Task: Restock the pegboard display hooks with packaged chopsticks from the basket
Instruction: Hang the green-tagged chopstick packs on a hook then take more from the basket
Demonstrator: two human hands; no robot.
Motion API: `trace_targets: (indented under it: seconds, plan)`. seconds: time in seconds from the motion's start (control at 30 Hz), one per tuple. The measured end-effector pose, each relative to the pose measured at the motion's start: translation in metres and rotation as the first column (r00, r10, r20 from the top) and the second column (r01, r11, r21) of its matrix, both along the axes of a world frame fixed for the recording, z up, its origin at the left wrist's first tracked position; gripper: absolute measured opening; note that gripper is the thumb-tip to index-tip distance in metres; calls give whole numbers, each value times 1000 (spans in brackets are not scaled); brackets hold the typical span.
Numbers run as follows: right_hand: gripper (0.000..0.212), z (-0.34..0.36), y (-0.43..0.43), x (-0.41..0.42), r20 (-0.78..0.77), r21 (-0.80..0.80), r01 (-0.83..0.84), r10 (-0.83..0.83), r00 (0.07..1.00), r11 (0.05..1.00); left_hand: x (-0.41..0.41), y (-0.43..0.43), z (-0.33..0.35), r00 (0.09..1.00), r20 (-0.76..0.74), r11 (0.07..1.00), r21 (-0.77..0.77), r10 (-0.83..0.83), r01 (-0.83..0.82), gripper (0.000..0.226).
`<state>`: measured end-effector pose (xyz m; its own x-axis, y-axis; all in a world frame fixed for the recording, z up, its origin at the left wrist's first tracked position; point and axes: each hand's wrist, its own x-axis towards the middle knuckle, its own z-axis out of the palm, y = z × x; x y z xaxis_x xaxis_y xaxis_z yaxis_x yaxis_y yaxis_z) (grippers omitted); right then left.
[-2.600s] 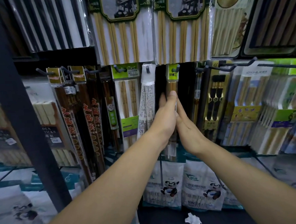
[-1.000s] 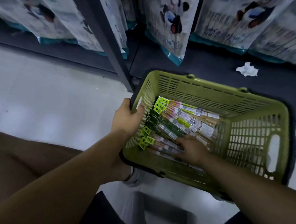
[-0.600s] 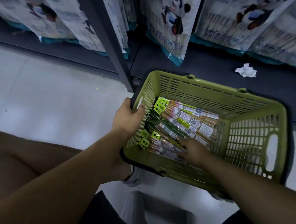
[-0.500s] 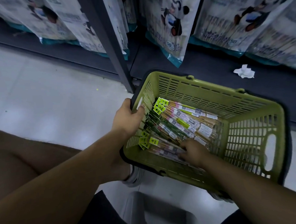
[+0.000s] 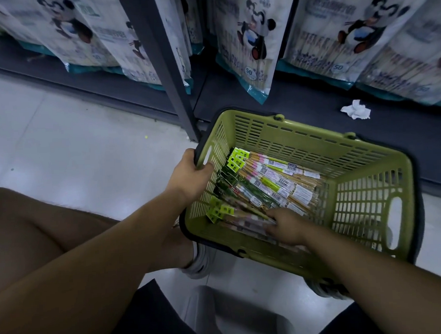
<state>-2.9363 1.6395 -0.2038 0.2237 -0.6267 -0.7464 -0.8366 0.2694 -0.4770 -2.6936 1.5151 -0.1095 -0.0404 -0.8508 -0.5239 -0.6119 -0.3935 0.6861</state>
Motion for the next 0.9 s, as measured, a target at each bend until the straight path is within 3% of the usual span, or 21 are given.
trace_targets:
  seconds: [0.07, 0.13, 0.23, 0.33, 0.4, 0.47, 0.5, 0.6, 0.67, 0.73, 0.83, 0.9]
  plan:
    - [11, 12, -6, -6, 9, -70, 68, -68, 998, 995, 1, 2, 6, 1000, -14, 1000, 9, 15, -14, 33]
    - [15, 29, -14, -7, 61, -166, 174, -166, 984, 971, 3, 6, 10, 995, 92, 994, -109, 26, -16, 53]
    - [9, 61, -30, 10, 256, -229, 415, -356, 899, 881, 1, 14, 22, 979, 203, 925, -371, -6, 83, 39]
    - [5, 89, -41, 41, 417, -200, 562, -450, 790, 803, -12, 20, 35, 984, -55, 957, -247, -170, 151, 19]
    - [15, 104, -44, 62, 509, -212, 582, -420, 751, 785, -23, 26, 42, 927, -358, 994, -29, -111, 108, 21]
    - [32, 113, -45, 76, 576, -230, 546, -339, 744, 806, -30, 29, 42, 886, -464, 997, 71, 12, 24, 17]
    - [34, 115, -45, 80, 577, -233, 514, -308, 756, 825, -31, 28, 42, 888, -457, 997, 78, 59, -26, 15]
    - [14, 110, -45, 80, 566, -125, 470, -326, 757, 874, -28, 20, 43, 857, -475, 980, 90, 200, -179, 19]
    - [42, 97, -41, 68, 515, 28, 540, -475, 714, 841, -19, 9, 46, 811, -517, 960, 94, 273, -263, 18]
    - [45, 75, -33, 51, 402, 57, 566, -538, 741, 823, -7, -1, 46, 813, -504, 951, 66, 293, -302, 18]
    - [17, 34, -12, 32, 144, -9, 284, -280, 949, 959, 5, -5, 42, 871, -415, 958, 5, 262, -286, 13]
    - [29, 12, 0, 29, 34, 22, 134, -135, 990, 991, 7, -2, 36, 910, -362, 972, -37, 203, -231, 10]
